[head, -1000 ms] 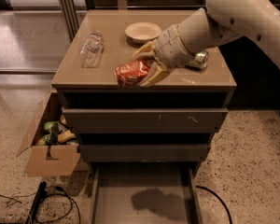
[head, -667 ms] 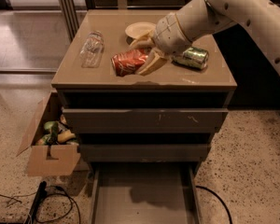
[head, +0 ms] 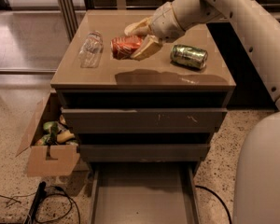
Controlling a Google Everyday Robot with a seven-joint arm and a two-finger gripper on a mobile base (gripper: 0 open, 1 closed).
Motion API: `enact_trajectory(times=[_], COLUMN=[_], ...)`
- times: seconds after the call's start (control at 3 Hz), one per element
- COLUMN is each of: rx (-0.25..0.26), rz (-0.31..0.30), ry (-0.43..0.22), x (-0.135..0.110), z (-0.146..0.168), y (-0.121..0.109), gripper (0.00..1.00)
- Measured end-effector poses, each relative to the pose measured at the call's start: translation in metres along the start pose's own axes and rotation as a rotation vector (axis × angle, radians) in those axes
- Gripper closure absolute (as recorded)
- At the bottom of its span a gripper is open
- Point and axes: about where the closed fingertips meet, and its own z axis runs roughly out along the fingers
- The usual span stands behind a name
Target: Pick coke can from bottom drawer and place on counter
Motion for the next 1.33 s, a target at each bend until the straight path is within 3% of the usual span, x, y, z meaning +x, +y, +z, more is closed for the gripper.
enact_trajectory(times=[0.33,0.67,1.33], rx=[0.046,0.054,0.036], rz=[0.087,0.120,0.223], ry=[0.072,0.115,0.147], x=[0.011,0.019,0.065], z=[0.010,0.015,0.035], y=[-0.015,-0.018,-0.012], gripper=[1.00,1.00,1.00])
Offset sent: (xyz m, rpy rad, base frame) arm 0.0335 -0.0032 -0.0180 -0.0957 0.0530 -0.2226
